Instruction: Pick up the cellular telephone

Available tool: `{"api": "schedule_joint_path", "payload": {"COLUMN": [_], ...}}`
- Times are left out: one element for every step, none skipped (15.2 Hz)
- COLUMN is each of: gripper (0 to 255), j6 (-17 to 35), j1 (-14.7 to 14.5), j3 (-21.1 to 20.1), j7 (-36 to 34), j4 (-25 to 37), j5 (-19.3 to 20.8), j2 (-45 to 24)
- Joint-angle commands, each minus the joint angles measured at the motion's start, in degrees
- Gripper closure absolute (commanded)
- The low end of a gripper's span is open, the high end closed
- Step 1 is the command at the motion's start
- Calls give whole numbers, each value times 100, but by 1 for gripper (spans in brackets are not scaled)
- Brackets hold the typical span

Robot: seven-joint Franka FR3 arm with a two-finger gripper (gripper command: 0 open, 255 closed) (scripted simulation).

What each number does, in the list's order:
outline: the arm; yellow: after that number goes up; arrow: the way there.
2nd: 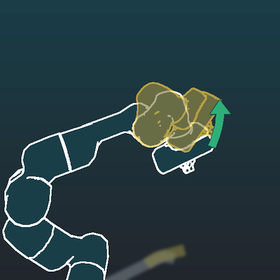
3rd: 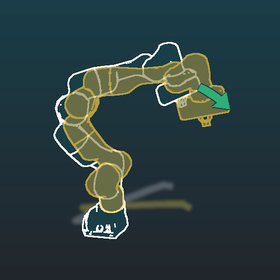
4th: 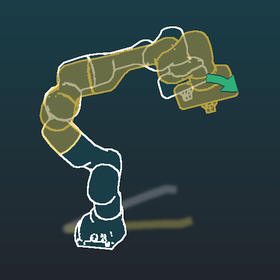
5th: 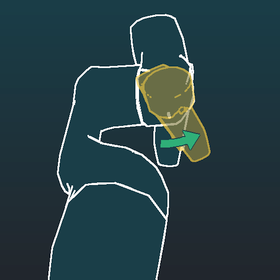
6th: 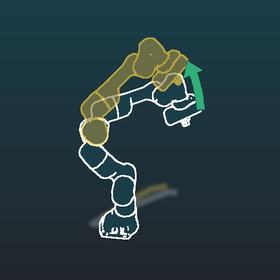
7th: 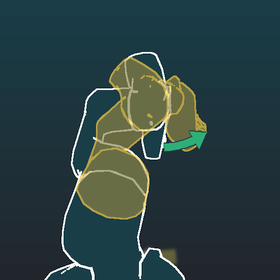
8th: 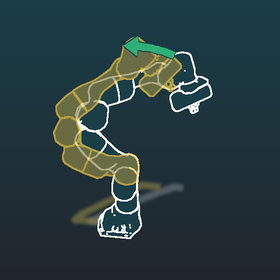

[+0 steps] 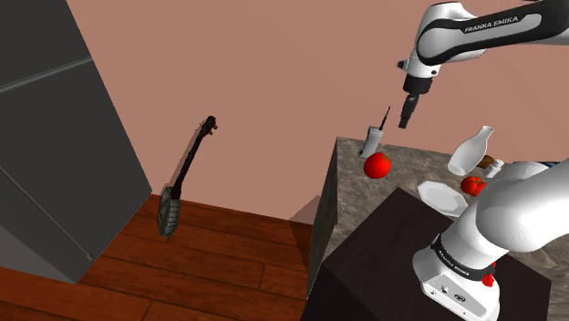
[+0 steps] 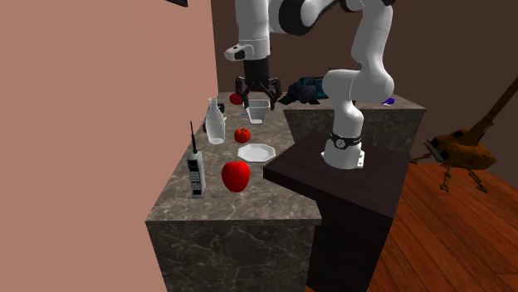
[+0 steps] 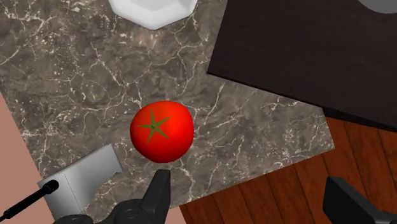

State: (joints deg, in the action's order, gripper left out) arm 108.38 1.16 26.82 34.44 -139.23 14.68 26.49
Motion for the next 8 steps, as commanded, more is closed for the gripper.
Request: {"api": "schedule_joint_path", "payload": {"gripper": [0,0,0,0,0,0,0,0], "j6": [295,445,591,734,871,1003,1127,1242], "j1": [-69,-108,-146,-188,-227,-261,-290,-310], "j3": [243,369,490,610,723,827,922,1005], "j7": [410,622,840,1066,1300,1543,1795,2055], "j4": [156,244,340,444,556,676,804,939], "j5": [-17,-53,-108,-180,-273,-387,-522,-678], "j2": [-398,-617,-846,-1081,-1326,-1578,-1839,-2107]}}
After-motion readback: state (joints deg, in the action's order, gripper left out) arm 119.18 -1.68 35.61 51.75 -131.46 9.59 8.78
